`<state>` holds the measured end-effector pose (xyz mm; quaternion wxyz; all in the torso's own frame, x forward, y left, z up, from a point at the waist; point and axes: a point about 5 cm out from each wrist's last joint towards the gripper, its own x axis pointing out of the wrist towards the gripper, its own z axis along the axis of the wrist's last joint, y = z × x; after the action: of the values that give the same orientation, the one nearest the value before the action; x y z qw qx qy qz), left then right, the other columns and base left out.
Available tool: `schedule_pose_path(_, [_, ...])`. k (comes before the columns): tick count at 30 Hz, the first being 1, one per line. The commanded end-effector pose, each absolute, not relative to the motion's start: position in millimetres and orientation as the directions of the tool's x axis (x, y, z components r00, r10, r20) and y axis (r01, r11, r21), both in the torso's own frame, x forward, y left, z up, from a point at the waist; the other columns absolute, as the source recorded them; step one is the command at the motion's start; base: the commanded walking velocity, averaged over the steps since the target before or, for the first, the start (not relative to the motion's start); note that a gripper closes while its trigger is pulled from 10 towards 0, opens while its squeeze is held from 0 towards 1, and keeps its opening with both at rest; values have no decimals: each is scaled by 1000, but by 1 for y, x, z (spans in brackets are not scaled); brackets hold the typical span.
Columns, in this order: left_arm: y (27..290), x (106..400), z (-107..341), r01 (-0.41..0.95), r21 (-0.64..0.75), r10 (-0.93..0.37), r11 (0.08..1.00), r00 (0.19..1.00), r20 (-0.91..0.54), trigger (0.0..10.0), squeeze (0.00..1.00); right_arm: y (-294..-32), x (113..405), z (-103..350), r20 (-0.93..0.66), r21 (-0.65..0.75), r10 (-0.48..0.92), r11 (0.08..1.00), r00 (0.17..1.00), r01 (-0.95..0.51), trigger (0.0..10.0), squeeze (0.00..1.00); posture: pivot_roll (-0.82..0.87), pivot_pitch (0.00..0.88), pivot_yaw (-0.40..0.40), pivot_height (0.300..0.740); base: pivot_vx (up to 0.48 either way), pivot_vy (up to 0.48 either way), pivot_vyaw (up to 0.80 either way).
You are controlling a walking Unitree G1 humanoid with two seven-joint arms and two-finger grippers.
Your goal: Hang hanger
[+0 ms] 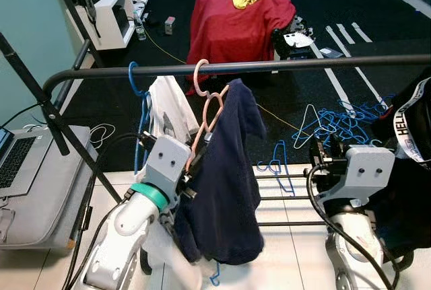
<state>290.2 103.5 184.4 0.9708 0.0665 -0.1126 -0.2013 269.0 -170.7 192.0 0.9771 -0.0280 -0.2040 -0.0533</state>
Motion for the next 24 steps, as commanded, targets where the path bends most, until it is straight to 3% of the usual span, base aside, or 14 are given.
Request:
schedule_pose_path(1, [109,294,180,345,123,-362,931,916,171,10000,0,-166,270,191,386,-24,-86,994,918,103,10000,0,-296,85,159,740,0,0,0])
schedule_pose_path(6, [105,296,182,330,130,-351,935,915,201,10000,0,-163,271,195,406,-32,-59,996,912,79,10000,0,-294,90,155,740,0,0,0])
schedule_pose_path(24, [97,296,188,321,165,-353,933,904,240,10000,0,-164,275,201,428,-53,-50,995,903,80,10000,0,-281,98,161,740,-393,0,0])
